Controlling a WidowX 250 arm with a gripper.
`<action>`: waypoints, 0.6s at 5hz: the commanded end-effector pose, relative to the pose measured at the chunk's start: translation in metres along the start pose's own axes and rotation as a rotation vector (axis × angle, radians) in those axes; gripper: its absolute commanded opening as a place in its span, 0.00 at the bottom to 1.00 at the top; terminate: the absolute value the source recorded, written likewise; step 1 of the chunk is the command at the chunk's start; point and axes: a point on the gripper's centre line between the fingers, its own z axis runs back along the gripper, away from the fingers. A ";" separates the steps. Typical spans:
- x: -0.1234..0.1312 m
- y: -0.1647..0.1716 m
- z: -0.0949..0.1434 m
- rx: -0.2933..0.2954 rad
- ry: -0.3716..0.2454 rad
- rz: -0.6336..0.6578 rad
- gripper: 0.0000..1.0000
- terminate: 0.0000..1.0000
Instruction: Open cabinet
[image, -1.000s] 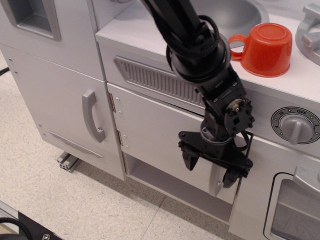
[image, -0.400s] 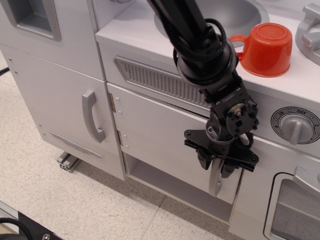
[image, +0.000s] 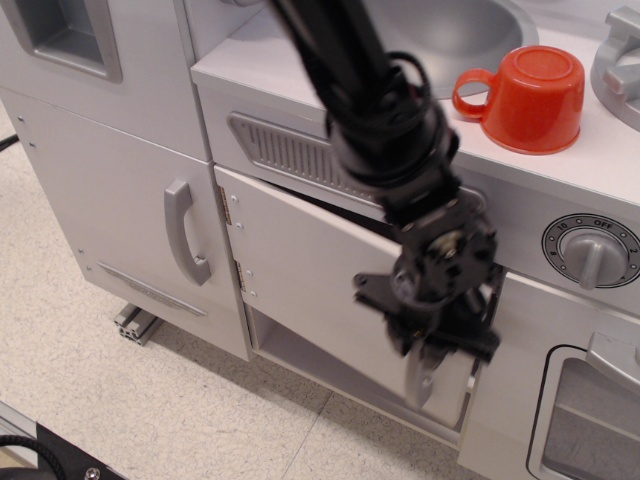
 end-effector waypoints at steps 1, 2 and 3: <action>-0.021 0.015 0.024 -0.012 -0.006 -0.072 1.00 0.00; -0.027 0.028 0.043 -0.032 0.057 -0.076 1.00 0.00; -0.024 0.037 0.074 -0.075 0.097 -0.075 1.00 0.00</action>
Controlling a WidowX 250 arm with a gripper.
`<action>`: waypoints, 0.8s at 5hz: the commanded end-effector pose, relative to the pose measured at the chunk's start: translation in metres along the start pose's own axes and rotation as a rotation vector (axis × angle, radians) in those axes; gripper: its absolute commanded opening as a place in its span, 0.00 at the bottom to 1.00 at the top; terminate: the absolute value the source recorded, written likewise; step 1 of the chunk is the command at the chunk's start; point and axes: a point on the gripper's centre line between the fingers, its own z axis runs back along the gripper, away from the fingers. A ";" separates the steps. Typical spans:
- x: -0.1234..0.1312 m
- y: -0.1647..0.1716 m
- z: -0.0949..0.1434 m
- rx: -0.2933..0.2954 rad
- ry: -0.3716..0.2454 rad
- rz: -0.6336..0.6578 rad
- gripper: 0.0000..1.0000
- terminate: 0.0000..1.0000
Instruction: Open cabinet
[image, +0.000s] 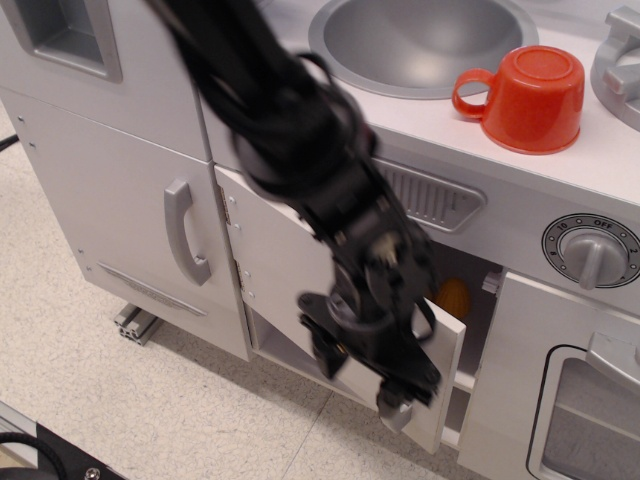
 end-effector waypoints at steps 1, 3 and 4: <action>0.024 0.008 0.064 -0.116 -0.045 0.046 1.00 0.00; 0.062 -0.010 0.073 -0.144 -0.191 0.072 1.00 0.00; 0.074 -0.021 0.065 -0.128 -0.270 0.078 1.00 0.00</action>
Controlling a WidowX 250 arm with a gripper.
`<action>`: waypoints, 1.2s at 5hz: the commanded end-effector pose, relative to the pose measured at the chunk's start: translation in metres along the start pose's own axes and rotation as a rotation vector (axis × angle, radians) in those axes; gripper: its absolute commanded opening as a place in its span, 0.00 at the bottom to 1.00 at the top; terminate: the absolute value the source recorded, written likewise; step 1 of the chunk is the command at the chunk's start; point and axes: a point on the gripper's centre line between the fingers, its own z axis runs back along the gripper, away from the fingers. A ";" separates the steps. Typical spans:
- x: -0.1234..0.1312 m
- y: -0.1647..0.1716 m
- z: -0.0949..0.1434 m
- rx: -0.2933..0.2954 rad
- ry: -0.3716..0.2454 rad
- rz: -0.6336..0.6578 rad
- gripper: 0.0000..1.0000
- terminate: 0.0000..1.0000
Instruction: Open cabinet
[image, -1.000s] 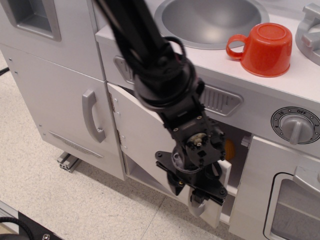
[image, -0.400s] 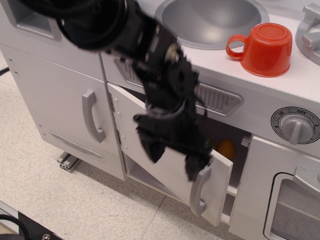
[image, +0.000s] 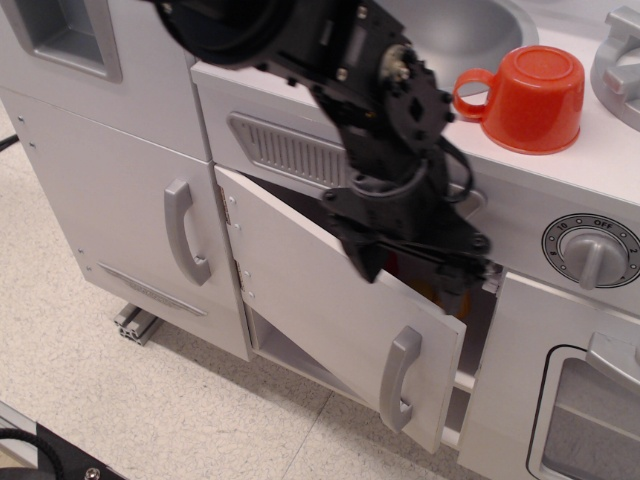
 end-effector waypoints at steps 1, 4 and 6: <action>0.027 -0.015 -0.013 0.025 -0.145 -0.020 1.00 0.00; -0.001 0.001 -0.030 0.080 -0.113 -0.060 1.00 0.00; -0.036 0.054 -0.041 0.129 -0.006 -0.088 1.00 0.00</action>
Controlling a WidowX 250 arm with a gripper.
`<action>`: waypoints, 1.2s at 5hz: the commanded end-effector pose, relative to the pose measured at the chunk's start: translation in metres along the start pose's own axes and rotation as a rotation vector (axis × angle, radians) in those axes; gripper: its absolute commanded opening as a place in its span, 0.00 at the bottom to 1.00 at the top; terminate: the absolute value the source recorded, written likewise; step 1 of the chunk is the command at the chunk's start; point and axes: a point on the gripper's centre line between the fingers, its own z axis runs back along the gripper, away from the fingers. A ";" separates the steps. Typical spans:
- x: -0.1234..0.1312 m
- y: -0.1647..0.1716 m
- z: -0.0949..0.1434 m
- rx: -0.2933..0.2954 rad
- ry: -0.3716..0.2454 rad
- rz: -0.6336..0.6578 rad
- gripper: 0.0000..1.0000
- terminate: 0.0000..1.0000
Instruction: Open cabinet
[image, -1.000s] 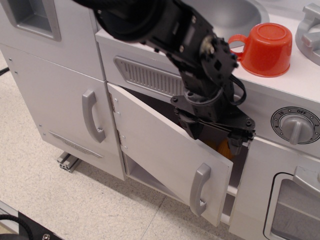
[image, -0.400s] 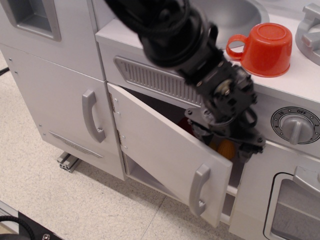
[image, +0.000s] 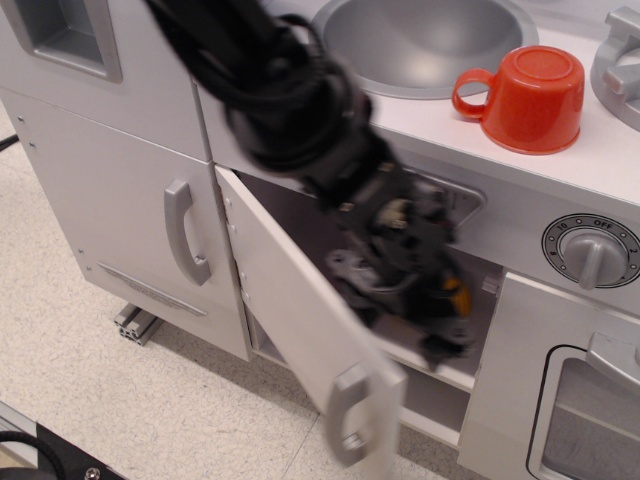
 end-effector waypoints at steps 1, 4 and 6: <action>-0.022 0.042 -0.004 0.076 0.102 0.089 1.00 0.00; -0.064 0.091 -0.001 0.156 0.228 0.089 1.00 0.00; -0.064 0.091 -0.001 0.156 0.228 0.089 1.00 0.00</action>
